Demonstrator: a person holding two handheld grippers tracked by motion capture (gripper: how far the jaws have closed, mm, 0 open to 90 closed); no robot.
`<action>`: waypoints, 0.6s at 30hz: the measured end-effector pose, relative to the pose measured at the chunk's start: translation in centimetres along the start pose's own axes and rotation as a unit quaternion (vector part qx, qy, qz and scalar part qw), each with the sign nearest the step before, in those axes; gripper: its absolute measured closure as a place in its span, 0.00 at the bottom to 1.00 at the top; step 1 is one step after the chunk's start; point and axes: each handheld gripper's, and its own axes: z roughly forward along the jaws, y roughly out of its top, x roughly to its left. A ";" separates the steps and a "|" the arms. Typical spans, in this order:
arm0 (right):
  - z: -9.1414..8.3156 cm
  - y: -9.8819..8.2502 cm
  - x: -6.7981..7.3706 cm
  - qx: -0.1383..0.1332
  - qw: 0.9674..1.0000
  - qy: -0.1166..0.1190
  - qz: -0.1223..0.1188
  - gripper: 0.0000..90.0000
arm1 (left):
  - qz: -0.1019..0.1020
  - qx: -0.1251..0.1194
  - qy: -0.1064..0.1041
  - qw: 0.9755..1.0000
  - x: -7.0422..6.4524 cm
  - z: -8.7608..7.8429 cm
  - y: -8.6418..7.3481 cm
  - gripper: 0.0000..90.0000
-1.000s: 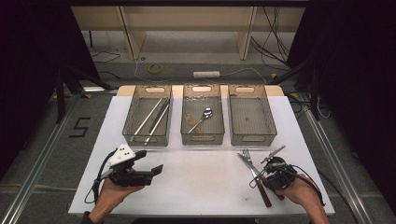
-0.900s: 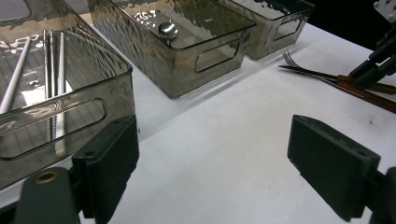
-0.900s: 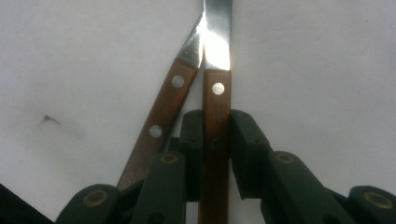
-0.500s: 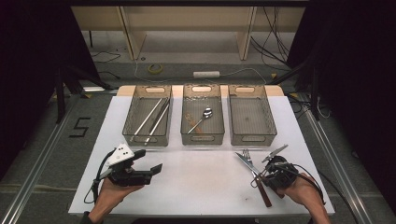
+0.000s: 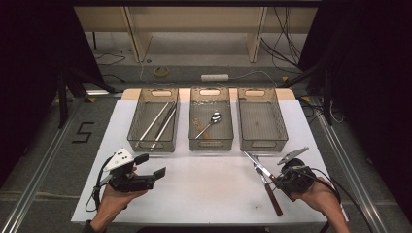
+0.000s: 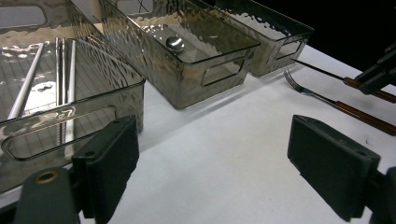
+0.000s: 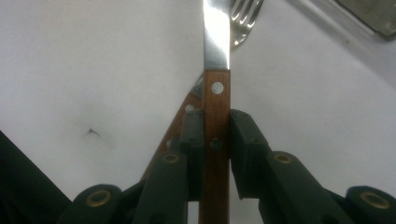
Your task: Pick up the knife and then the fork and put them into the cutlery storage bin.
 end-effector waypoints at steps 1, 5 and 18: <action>-0.1 0.1 0.0 -0.002 1.000 0.000 0.001 0.86 | 0.001 0.000 0.000 1.000 0.0 0.0 0.0 0.18; -0.4 0.5 -0.2 -0.012 1.000 0.002 -0.002 0.86 | -0.001 -0.001 0.001 1.000 0.1 -0.1 0.0 0.18; -1.7 5.2 -1.5 -0.065 0.998 0.002 -0.003 0.86 | 0.000 -0.009 0.009 1.000 0.6 -0.8 -0.2 0.18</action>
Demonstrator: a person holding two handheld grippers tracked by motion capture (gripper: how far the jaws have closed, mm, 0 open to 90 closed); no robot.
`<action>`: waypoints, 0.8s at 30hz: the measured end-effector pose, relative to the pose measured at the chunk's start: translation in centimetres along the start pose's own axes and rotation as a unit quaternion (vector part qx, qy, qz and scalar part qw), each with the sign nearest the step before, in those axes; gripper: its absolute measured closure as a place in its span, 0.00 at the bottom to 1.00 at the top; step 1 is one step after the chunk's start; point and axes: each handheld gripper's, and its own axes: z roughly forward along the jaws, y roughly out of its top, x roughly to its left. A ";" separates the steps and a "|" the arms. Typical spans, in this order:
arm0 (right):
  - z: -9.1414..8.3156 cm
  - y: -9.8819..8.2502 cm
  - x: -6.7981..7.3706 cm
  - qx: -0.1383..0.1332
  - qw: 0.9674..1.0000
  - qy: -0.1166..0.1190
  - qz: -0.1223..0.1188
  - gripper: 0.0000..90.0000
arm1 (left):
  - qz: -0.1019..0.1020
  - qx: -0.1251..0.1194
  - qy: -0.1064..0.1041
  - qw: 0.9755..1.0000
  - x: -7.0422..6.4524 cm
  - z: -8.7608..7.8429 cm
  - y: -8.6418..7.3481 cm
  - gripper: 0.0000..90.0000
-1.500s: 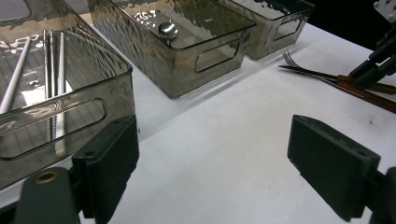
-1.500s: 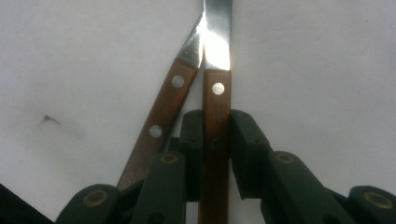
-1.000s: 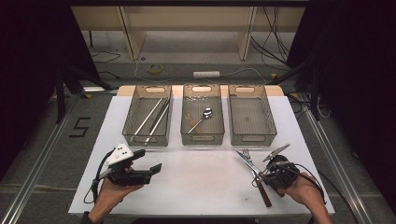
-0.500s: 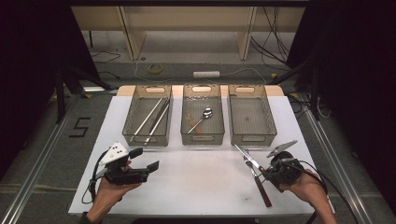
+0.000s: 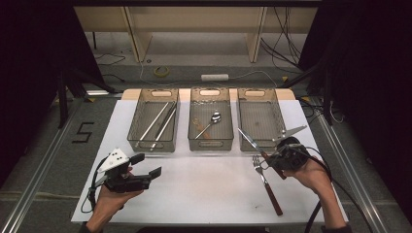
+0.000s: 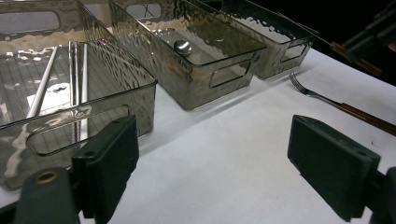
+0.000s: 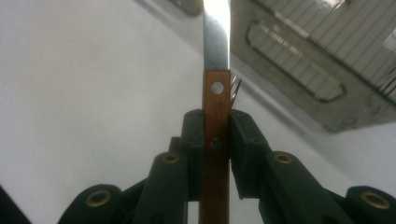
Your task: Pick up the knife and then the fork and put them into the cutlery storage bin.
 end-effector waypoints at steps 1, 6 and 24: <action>0.1 0.4 -0.1 0.000 1.000 -0.002 0.003 0.86 | 0.001 0.000 0.000 1.000 0.0 -0.1 0.0 0.18; 0.3 2.2 -1.1 -0.014 1.000 -0.003 0.016 0.86 | -0.002 -0.001 0.001 1.000 0.1 -0.4 -0.1 0.18; 0.8 7.2 -3.9 -0.047 0.997 -0.024 0.048 0.86 | -0.008 -0.007 0.006 1.000 0.3 -0.5 -0.3 0.18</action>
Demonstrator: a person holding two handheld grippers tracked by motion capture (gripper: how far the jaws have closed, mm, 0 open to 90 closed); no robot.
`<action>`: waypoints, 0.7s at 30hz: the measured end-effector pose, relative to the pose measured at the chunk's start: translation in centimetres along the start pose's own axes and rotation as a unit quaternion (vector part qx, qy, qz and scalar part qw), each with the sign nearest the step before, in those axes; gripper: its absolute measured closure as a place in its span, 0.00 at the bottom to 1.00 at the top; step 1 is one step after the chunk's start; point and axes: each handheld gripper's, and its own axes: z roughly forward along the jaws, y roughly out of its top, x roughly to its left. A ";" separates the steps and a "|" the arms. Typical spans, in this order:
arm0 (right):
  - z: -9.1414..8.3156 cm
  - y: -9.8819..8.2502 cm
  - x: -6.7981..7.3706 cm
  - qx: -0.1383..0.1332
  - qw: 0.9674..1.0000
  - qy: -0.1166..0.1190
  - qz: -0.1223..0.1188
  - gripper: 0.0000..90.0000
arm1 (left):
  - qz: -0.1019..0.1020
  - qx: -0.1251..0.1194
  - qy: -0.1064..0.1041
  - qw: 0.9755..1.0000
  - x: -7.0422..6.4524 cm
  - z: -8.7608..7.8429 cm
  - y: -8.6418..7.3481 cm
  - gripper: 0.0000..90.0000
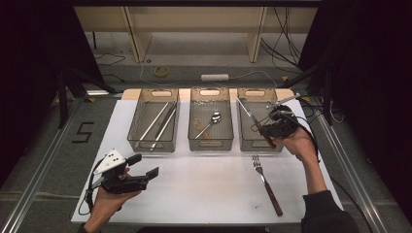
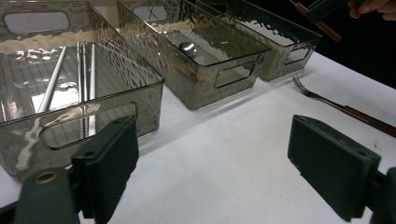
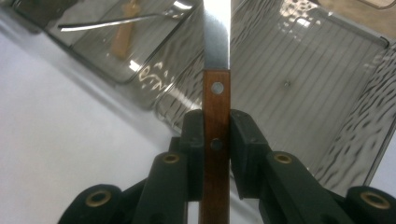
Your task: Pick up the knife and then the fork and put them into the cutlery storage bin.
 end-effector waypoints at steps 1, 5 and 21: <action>0.2 0.2 -0.2 -0.001 1.000 0.000 0.005 0.86 | 0.000 0.000 0.000 1.000 0.0 0.0 0.0 0.18; 1.0 0.7 -0.7 -0.001 1.000 -0.005 0.017 0.86 | 0.000 0.000 0.000 1.000 0.0 0.0 0.0 0.18; 2.5 1.8 -2.0 -0.001 0.999 -0.011 0.050 0.86 | 0.001 -0.002 0.003 1.000 0.0 0.0 0.0 0.18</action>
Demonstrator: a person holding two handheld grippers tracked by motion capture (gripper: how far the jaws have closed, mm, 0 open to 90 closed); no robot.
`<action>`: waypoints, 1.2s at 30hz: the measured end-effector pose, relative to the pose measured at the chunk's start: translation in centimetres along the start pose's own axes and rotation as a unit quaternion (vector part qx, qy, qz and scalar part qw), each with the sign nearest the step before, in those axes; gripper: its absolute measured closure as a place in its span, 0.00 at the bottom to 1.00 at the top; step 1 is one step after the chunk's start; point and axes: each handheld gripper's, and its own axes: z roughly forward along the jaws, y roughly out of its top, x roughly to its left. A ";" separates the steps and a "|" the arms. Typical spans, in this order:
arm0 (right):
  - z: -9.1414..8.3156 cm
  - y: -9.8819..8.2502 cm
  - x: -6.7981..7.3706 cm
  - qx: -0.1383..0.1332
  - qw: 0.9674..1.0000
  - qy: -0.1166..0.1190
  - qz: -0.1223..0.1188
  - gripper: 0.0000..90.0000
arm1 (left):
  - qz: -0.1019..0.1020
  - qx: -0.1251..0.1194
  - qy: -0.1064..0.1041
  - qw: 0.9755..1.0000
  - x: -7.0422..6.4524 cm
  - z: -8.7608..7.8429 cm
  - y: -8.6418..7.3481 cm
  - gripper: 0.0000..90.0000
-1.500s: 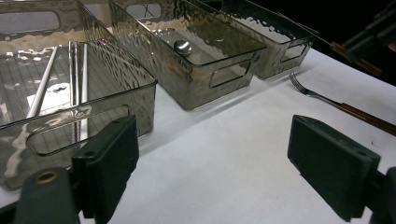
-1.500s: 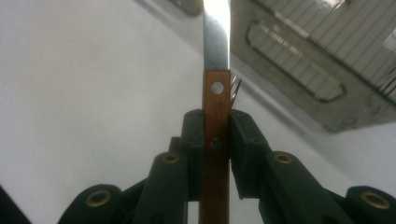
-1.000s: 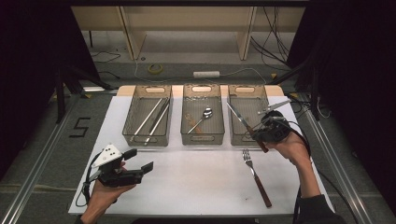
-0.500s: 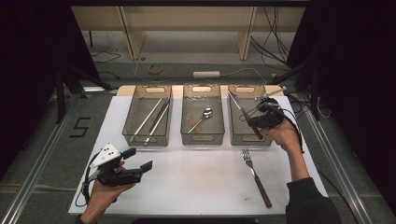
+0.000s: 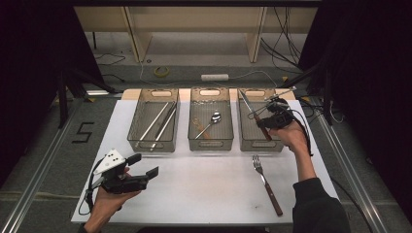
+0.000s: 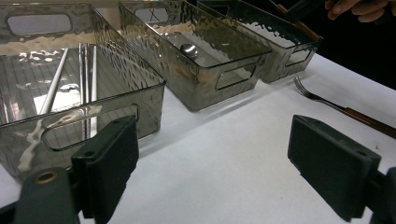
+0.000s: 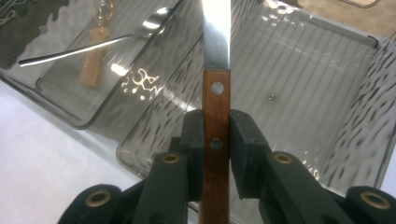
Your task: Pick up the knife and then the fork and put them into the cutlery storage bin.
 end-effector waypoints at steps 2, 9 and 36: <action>0.2 0.1 -0.1 0.002 1.000 0.002 0.004 0.86 | 0.001 -0.001 0.000 1.000 0.0 0.0 0.0 0.18; 0.9 0.4 -0.3 0.006 1.000 -0.004 0.013 0.86 | 0.002 -0.001 0.001 1.000 0.0 0.0 0.0 0.18; 3.3 0.9 -1.0 0.030 0.998 -0.034 0.041 0.86 | 0.000 0.000 -0.001 1.000 0.0 0.0 0.0 0.18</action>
